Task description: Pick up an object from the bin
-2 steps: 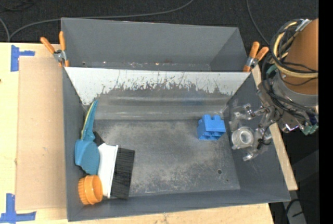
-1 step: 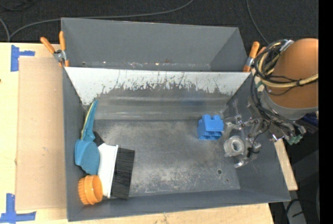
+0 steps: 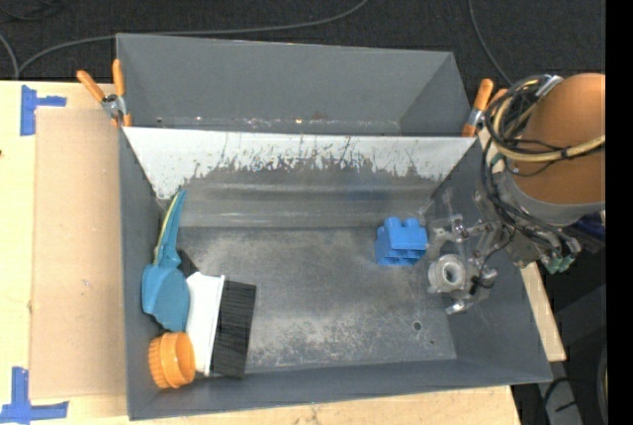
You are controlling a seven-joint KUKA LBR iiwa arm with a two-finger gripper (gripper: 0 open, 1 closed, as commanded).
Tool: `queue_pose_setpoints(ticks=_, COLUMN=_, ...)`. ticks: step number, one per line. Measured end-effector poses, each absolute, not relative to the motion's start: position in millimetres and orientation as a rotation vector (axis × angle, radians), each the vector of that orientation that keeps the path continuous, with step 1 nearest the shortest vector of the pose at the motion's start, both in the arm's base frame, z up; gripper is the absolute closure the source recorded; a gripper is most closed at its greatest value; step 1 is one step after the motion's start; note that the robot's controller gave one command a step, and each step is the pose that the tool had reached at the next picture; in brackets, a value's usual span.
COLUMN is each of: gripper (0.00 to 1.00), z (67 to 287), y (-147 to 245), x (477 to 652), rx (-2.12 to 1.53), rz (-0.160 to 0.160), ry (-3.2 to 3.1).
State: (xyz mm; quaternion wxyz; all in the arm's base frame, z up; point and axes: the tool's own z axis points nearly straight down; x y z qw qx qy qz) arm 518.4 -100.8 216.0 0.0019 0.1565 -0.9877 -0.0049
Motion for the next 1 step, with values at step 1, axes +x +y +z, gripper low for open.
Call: queue_pose_setpoints(ticks=1, gripper=1.00, z=241.7, y=-101.2, x=514.0, rx=0.476, rz=-0.022, ry=-3.089)
